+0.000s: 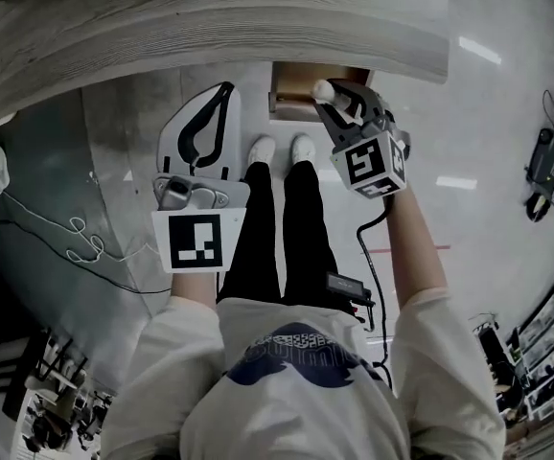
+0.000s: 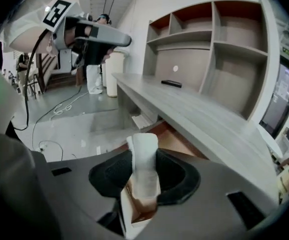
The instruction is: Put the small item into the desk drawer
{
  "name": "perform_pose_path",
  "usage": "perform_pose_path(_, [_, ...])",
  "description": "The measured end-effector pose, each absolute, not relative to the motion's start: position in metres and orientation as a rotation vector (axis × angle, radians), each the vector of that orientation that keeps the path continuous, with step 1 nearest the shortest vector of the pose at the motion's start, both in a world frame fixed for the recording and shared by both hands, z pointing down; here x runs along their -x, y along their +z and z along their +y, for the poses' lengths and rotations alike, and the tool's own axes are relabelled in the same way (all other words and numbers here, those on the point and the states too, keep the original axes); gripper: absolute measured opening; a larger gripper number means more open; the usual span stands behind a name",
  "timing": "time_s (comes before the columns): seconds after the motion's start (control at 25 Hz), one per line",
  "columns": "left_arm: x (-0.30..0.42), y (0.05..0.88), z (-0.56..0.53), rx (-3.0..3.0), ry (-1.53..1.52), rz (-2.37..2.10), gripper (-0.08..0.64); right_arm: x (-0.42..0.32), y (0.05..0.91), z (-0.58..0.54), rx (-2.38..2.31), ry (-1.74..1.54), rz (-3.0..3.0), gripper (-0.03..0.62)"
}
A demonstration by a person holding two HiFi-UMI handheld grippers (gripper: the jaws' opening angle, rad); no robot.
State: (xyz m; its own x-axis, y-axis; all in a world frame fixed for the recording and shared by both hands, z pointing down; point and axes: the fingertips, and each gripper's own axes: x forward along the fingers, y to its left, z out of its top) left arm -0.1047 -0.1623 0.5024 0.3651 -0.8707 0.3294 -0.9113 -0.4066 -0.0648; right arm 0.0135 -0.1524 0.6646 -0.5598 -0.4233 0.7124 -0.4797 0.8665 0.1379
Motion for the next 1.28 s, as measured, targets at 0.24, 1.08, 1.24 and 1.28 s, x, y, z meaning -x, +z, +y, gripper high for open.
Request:
perform_pose_path(0.24, [0.108,0.522,-0.158,-2.481,0.503,-1.622,0.008,-0.001,0.725,-0.150,-0.440,-0.007,-2.126,0.130])
perform_pose_path(1.08, [0.137,0.544,-0.147,-2.366,0.461,-1.659,0.008,0.003,0.808,-0.127,-0.123,-0.015,-1.769,0.130])
perform_pose_path(1.24, [0.137,0.545,-0.147,-2.367,0.472,-1.657,0.008,0.003,0.809,-0.128,-0.125,-0.033,-1.754,0.132])
perform_pose_path(1.28, [0.137,0.545,-0.147,-2.366,0.471,-1.657,0.008,0.003,0.810,-0.128,-0.128,-0.033,-1.755,0.133])
